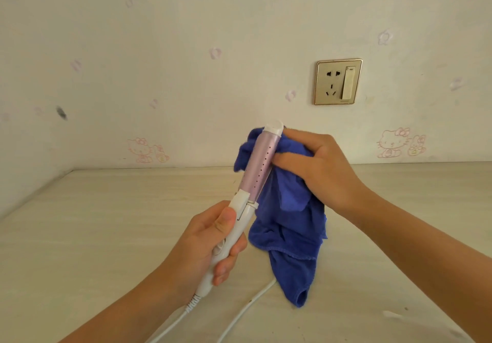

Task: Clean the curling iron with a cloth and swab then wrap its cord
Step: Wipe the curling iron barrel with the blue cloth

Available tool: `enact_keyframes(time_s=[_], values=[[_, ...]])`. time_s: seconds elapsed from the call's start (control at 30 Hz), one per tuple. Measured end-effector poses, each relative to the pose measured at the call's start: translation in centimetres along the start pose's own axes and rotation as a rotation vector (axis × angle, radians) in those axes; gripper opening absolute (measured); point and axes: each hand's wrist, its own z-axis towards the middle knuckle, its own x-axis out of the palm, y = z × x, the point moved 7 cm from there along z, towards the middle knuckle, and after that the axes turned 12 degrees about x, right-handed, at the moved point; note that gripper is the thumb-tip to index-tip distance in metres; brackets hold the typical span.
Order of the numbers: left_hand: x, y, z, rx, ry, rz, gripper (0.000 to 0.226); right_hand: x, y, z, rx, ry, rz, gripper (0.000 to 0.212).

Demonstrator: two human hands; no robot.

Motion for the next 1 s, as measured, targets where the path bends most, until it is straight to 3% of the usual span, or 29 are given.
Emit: enact_keyframes(time_s=[0.13, 0.23, 0.43, 0.77, 0.87, 1.0], values=[[-0.4, -0.3, 0.1, 0.008, -0.027, 0.065, 0.058, 2.7, -0.9, -0.8, 0.051, 0.210, -0.013, 0.028], [-0.6, 0.4, -0.3, -0.027, -0.070, 0.070, 0.050, 4.0, -2.4, -1.2, 0.119, 0.263, -0.043, 0.020], [-0.3, 0.7, -0.2, -0.034, -0.065, 0.059, 0.058, 3.4, -2.2, -1.2, 0.107, 0.253, 0.016, 0.024], [0.3, 0.1, -0.3, -0.023, -0.040, 0.061, 0.053, -0.5, -1.0, 0.0, 0.052, -0.031, 0.158, 0.029], [0.2, 0.0, 0.0, -0.039, -0.085, 0.012, 0.057, 0.7, -1.2, -0.5, 0.052, -0.010, 0.119, 0.029], [-0.6, 0.1, -0.2, -0.053, -0.162, -0.012, 0.057, 5.0, -2.4, -2.2, 0.077, 0.190, 0.106, 0.035]])
